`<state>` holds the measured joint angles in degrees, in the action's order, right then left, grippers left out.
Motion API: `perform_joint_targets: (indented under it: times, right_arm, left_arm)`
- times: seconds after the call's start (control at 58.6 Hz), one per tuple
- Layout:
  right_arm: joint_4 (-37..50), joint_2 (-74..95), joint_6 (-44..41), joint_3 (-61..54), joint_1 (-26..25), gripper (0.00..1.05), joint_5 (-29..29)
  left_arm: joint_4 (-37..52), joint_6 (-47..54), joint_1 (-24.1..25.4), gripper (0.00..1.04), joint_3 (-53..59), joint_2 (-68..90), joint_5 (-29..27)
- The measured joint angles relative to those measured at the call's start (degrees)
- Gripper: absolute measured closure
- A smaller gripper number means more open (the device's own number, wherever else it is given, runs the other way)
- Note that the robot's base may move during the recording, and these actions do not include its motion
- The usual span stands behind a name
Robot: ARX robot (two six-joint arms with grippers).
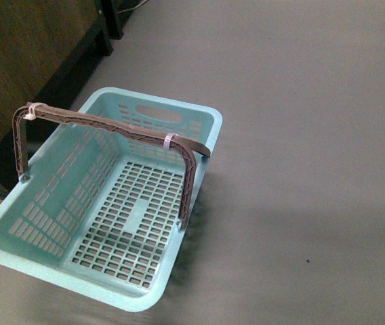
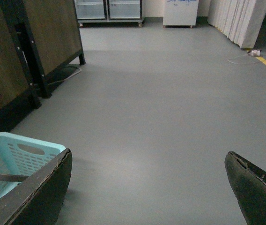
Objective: Pick lemon and mango into basket
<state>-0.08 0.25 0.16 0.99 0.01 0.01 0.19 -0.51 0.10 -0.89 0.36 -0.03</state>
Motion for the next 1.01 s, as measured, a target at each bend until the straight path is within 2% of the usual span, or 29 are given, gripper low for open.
perform_joint_targets:
  times: [0.461, 0.564, 0.632, 0.751, 0.82, 0.871, 0.922, 1.008]
  right_arm:
    - [0.00, 0.00, 0.00, 0.00, 0.00, 0.09, 0.00]
    - [0.00, 0.00, 0.00, 0.00, -0.02, 0.09, -0.04]
    - [0.00, 0.00, 0.00, 0.00, 0.00, 0.09, -0.02]
    - [0.00, 0.00, 0.00, 0.00, 0.00, 0.09, 0.00]
    - [0.00, 0.00, 0.00, 0.00, 0.00, 0.09, -0.02]
    - [0.00, 0.00, 0.00, 0.00, 0.00, 0.09, 0.00]
    - [0.00, 0.00, 0.00, 0.00, 0.00, 0.09, -0.02]
    - [0.00, 0.00, 0.00, 0.00, 0.00, 0.09, 0.00]
  left_arm:
    - [-0.13, -0.15, 0.00, 0.07, -0.04, 0.09, 0.02]
    - [-17.73, -7.82, -1.44, 0.07, -7.74, 10.97, 1.27]
    - [-22.10, -14.49, -2.38, 0.07, -11.08, 18.12, 3.65]
    - [-17.27, -27.41, -1.18, 0.07, -14.36, 27.82, 10.60]
    - [-10.27, -37.40, -0.15, 0.07, -14.97, 35.76, 13.20]
    - [-6.43, -41.53, 0.09, 0.07, -14.99, 40.33, 13.35]
    - [1.79, -50.12, 0.00, 0.07, -15.50, 50.31, 13.03]
    - [9.38, -55.98, -0.90, 0.07, -17.29, 60.35, 11.52]
